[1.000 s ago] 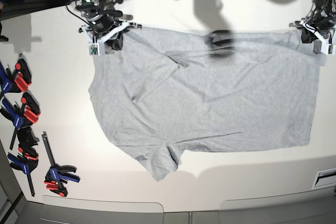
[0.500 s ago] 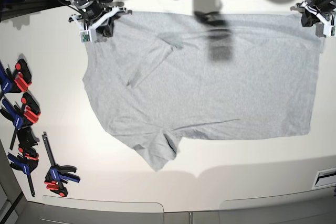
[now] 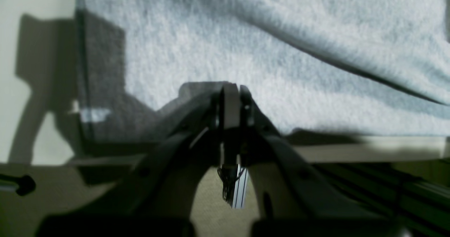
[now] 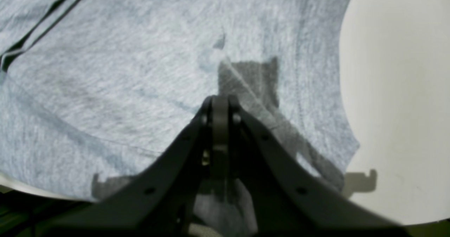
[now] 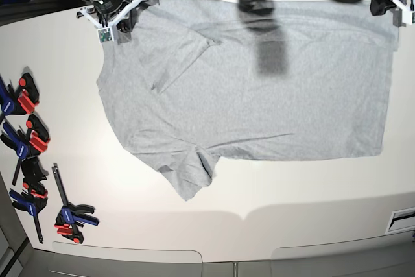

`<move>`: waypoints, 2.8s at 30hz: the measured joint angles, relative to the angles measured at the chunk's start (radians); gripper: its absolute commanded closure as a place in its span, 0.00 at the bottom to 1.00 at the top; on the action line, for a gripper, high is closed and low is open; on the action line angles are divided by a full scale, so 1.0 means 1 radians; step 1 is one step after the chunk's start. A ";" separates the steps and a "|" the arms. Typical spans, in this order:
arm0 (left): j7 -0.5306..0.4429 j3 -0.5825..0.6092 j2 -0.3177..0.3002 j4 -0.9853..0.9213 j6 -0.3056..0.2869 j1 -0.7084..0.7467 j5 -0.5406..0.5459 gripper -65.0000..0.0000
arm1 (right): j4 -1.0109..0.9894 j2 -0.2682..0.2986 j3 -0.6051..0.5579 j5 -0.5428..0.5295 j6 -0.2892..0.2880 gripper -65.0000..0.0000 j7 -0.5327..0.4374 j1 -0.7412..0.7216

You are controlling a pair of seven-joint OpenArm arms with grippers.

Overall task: Fold the T-shirt properly
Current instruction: 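Swing the right gripper with its corner along the shirt's side, then fold the held edge over the shirt body with both grippers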

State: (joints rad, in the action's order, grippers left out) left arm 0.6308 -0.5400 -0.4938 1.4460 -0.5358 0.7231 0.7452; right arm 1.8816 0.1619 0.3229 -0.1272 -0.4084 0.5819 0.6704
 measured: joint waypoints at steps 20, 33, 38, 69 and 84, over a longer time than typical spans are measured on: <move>0.105 -0.297 0.023 0.232 -0.051 0.019 0.195 0.82 | 0.019 0.042 0.000 -0.002 0.001 0.87 -0.037 -0.245; 0.102 -0.324 0.031 0.297 -0.052 0.023 0.150 0.74 | -0.465 0.135 0.001 -0.048 -0.028 0.41 -0.035 -0.779; 0.102 -0.325 0.028 0.297 -0.052 0.023 0.148 0.74 | -0.929 0.202 0.002 -0.190 -0.164 0.41 0.016 -1.048; 0.048 -0.222 -0.099 0.011 0.047 -0.422 0.087 0.74 | -1.447 0.171 0.005 -0.221 -0.239 1.00 -0.002 -1.273; -0.154 0.385 -0.214 -1.194 0.030 -1.439 -0.030 0.59 | -1.446 0.167 0.005 -0.220 -0.239 1.00 0.010 -1.275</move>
State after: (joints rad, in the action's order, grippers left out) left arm 0.4763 -0.1551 -0.7078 0.2523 -0.5056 -0.7158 0.7155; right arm 0.4355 0.3290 0.3275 -0.3477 -0.6476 0.5915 -0.6044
